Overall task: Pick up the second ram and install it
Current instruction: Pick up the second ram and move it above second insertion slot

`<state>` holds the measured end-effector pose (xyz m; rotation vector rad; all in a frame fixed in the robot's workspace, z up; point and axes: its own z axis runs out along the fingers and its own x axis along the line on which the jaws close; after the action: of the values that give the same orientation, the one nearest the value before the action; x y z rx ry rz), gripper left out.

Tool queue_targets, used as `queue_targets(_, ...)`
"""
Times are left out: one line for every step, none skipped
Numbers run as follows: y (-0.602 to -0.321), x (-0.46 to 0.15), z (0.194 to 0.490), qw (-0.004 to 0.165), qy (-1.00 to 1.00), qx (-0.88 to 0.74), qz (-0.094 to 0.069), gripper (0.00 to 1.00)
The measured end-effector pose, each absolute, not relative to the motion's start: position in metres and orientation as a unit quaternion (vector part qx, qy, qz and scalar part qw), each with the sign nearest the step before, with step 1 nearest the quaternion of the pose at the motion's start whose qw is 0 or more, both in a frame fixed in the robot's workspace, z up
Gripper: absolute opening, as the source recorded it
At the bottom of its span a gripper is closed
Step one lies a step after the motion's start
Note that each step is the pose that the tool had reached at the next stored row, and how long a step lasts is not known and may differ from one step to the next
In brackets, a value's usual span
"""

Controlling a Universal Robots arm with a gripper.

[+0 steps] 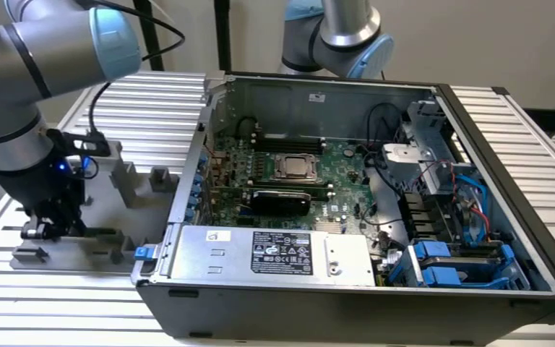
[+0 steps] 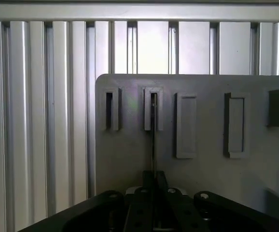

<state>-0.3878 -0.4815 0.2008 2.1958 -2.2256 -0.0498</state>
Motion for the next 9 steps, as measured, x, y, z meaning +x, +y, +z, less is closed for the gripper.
queue_targets(-0.481, -0.388, 0.203, 0.007, -0.712, 0.702, -0.016, 0.00)
queue_targets(-0.481, -0.388, 0.205, 0.007, -0.712, 0.702, -0.016, 0.00)
queue_targets(-0.481, -0.388, 0.208, 0.007, -0.712, 0.702, -0.016, 0.00)
queue_targets(-0.481, -0.388, 0.210, 0.007, -0.712, 0.702, -0.016, 0.00)
queue_targets(-0.481, -0.388, 0.214, 0.007, -0.712, 0.702, -0.016, 0.00)
queue_targets(-0.481, -0.388, 0.217, 0.008, -0.712, 0.702, -0.016, 0.00)
queue_targets(-0.481, -0.388, 0.221, 0.008, -0.712, 0.702, -0.016, 0.00)
queue_targets(-0.481, -0.388, 0.226, 0.008, -0.712, 0.702, -0.016, 0.00)
queue_targets(-0.481, -0.388, 0.231, 0.008, -0.712, 0.702, -0.016, 0.00)
